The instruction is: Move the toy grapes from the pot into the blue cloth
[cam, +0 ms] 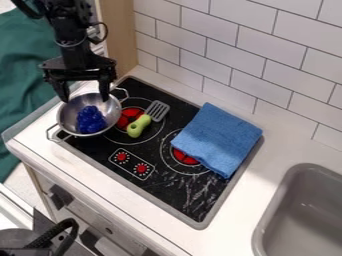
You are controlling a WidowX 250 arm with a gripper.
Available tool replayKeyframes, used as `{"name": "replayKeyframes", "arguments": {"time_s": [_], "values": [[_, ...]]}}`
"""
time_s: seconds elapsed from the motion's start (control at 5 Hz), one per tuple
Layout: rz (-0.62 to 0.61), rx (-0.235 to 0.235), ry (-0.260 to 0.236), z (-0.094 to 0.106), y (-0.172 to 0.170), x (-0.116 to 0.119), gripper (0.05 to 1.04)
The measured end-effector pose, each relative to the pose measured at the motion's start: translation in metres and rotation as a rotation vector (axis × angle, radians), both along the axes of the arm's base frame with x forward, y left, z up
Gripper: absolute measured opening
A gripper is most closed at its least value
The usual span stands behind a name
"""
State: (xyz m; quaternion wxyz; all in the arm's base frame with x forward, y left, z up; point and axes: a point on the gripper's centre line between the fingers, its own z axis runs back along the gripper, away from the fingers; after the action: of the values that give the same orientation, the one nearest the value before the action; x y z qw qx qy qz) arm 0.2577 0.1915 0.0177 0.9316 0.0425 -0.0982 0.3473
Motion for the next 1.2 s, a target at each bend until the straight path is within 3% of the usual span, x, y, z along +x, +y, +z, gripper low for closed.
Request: {"name": "replayKeyframes", "arguments": {"time_s": [0.6, 0.8, 1.0, 1.2], "values": [[-0.029, -0.118, 0.141, -0.05, 0.004, 0.013, 0.999], [-0.038, -0.13, 0.144, -0.053, 0.006, 0.017, 0.954], [-0.035, -0.131, 0.149, -0.053, 0.007, 0.017, 0.757], [-0.033, -0.125, 0.159, -0.052, 0.005, 0.013, 0.756]]}}
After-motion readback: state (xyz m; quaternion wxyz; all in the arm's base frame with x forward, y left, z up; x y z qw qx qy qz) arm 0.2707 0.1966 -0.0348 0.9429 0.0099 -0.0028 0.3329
